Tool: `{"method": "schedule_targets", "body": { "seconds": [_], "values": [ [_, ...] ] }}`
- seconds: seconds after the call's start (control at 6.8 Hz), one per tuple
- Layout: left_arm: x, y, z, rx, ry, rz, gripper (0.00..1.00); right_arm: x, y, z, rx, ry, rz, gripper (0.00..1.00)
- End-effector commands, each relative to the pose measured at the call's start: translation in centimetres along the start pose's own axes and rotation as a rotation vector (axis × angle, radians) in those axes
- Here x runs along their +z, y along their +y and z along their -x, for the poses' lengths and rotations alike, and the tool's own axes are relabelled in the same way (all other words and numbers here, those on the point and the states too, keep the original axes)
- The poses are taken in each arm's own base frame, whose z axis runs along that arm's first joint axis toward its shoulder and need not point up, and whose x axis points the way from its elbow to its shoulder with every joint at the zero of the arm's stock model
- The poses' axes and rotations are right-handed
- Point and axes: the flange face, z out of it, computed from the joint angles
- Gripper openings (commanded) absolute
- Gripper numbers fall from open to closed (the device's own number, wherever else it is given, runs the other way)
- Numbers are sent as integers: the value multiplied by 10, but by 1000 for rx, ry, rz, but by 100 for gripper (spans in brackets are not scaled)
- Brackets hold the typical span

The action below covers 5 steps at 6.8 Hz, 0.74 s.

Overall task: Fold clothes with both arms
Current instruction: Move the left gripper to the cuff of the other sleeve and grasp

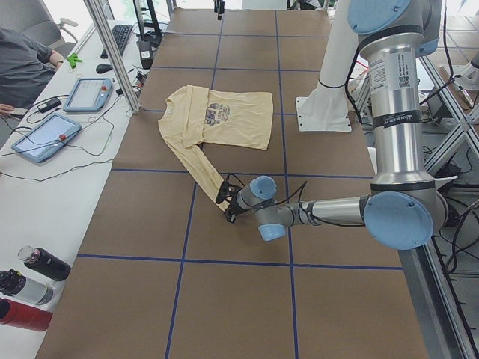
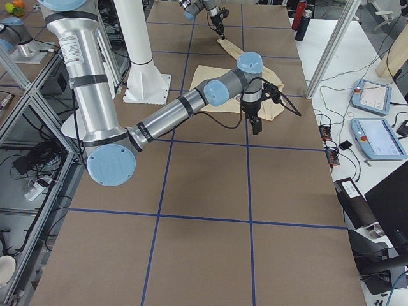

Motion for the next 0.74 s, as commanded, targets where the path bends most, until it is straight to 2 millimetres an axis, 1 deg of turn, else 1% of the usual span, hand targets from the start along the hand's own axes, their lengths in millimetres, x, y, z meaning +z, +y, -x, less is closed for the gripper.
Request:
{"method": "schedule_targets", "body": {
  "seconds": [0.0, 0.15, 0.29, 0.44, 0.59],
  "values": [
    [-2, 2, 2, 3, -1, 2, 0, 0, 0, 0, 0, 0, 0, 99],
    [-6, -1, -2, 9, 11, -1, 0, 1, 0, 0, -1, 0, 1, 99],
    [-3, -7, -9, 25, 20, 5, 0, 2, 0, 0, 0, 0, 3, 99],
    [-3, -21, -4, 53, -1, 16, 0, 2, 0, 0, -1, 0, 2, 99],
    [-1, -78, -14, 56, -21, -6, 0, 1, 0, 0, 1, 0, 2, 99]
  ]
}}
